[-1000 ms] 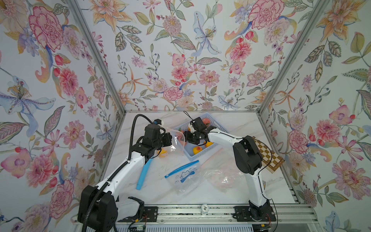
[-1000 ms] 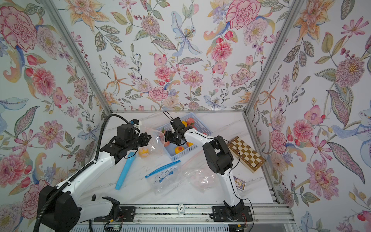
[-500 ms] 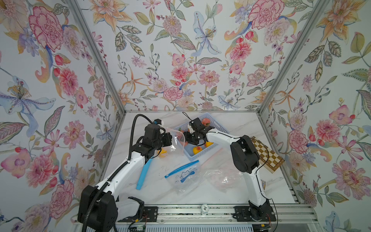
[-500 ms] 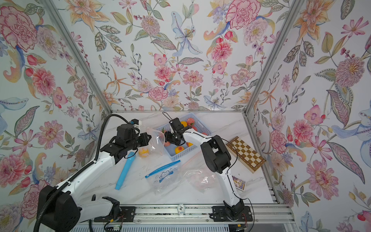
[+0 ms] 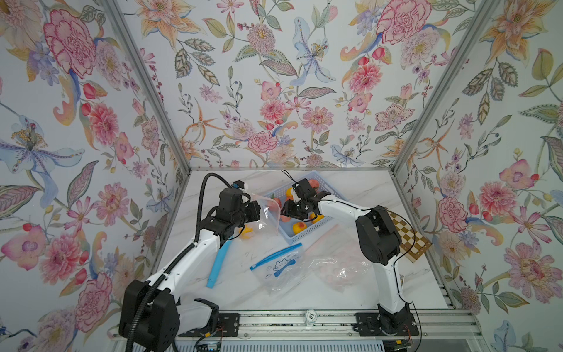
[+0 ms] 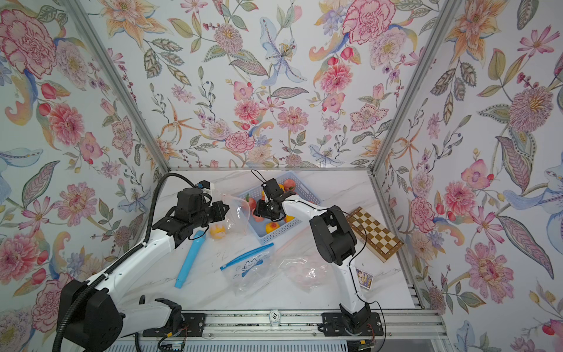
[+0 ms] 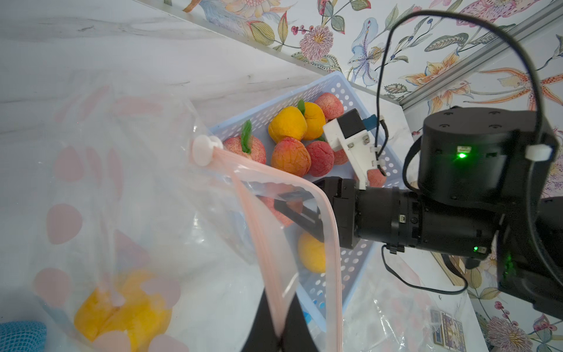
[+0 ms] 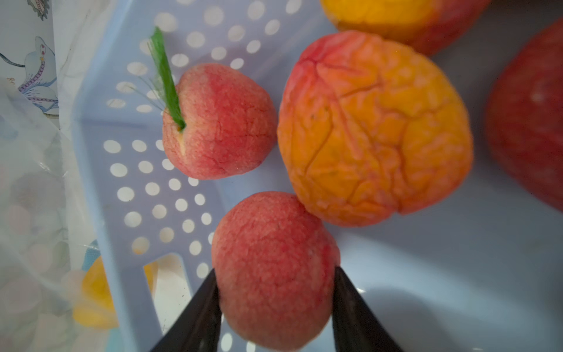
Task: Place the peach in a zip-top bag and seal the zipper
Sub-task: Pick up the peach from the basket, then place the peach in the zipper food storage bag.
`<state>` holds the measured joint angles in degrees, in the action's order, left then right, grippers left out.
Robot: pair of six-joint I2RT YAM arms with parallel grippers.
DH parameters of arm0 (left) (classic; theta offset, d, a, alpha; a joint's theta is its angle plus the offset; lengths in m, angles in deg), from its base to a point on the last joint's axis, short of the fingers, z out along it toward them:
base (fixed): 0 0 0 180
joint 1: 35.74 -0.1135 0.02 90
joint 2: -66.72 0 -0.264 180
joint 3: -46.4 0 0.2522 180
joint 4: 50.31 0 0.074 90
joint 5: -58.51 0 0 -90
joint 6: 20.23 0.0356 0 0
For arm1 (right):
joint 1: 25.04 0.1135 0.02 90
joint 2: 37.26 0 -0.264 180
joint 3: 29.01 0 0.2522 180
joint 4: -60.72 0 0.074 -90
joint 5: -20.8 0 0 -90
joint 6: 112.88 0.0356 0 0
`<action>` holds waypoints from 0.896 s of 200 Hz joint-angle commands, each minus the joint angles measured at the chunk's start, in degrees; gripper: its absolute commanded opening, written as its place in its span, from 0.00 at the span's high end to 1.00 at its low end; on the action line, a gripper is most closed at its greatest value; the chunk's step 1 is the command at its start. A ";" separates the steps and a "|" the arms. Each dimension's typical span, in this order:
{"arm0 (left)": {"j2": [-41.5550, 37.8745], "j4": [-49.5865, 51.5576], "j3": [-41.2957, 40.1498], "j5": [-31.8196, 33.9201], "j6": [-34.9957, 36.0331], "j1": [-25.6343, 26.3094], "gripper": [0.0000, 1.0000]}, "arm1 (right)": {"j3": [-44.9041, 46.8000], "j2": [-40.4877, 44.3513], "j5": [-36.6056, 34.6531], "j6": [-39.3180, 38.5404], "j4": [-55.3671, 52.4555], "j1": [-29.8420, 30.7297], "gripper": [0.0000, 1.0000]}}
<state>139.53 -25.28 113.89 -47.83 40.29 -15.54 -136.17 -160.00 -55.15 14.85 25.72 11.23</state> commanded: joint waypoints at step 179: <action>1.71 -2.32 0.30 -3.43 -1.37 -0.78 1.00 | 12.46 24.63 -7.41 -7.51 12.73 9.17 0.58</action>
<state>140.72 -26.38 113.89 -49.60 39.84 -15.60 -125.20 -136.44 -61.93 8.82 34.29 18.86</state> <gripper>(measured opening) 0.043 0.499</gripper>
